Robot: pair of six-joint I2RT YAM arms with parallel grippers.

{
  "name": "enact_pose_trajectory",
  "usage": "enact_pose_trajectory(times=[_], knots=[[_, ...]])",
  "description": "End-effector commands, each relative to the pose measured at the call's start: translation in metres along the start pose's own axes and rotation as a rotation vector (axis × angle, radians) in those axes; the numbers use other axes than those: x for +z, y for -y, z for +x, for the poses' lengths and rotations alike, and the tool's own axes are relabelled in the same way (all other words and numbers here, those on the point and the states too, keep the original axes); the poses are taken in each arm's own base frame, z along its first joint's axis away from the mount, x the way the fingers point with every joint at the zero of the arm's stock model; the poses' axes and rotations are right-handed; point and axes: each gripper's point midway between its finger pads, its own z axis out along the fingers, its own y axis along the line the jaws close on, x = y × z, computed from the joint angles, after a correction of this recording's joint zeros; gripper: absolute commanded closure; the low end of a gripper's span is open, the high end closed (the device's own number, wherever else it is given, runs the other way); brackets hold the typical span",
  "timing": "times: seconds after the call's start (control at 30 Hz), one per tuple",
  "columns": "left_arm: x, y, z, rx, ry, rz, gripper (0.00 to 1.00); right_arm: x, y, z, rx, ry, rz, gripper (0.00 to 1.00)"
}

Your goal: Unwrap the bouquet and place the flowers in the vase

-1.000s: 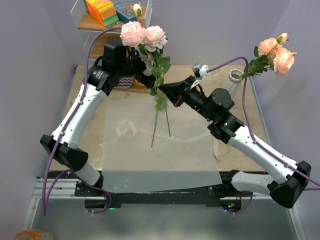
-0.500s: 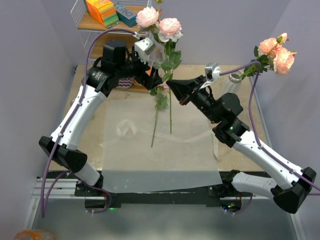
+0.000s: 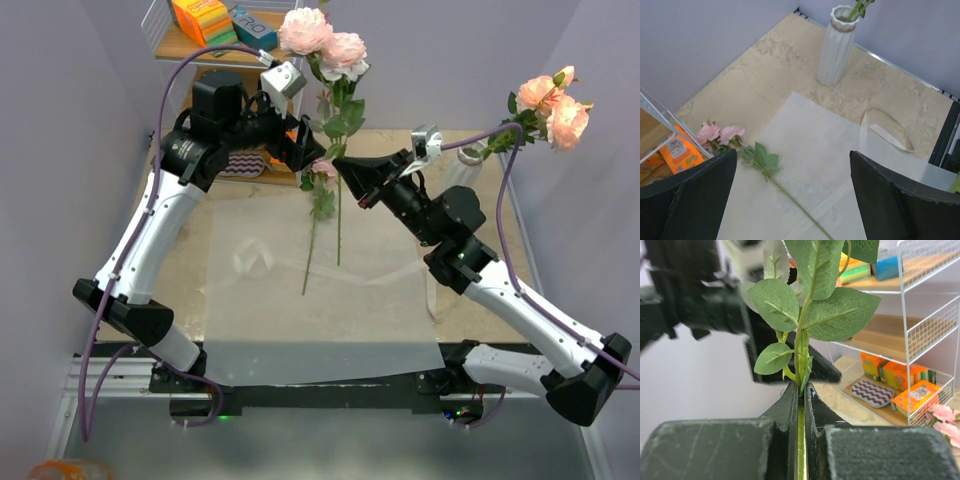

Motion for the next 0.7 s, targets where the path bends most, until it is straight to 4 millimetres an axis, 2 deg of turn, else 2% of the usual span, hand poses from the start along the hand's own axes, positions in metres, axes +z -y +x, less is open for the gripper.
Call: enact_pose_trajectory(times=[0.0, 0.17, 0.33, 0.67], knots=[[-0.009, 0.013, -0.035, 0.036, 0.092, 0.046, 0.01, 0.011, -0.008, -0.004, 0.026, 0.023, -0.045, 1.00], [0.000, 0.015, -0.031, 0.031, 0.081, 0.067, 0.01, 0.018, -0.015, -0.002, 0.036, 0.007, -0.078, 1.00], [-0.001, 0.016, -0.036, 0.038, 0.094, 0.066, 0.01, 0.023, -0.015, 0.011, 0.051, -0.031, -0.092, 0.99], [-0.004, 0.024, -0.038, 0.040, 0.102, 0.094, 0.01, 0.037, -0.016, 0.022, 0.061, -0.062, -0.113, 0.84]])
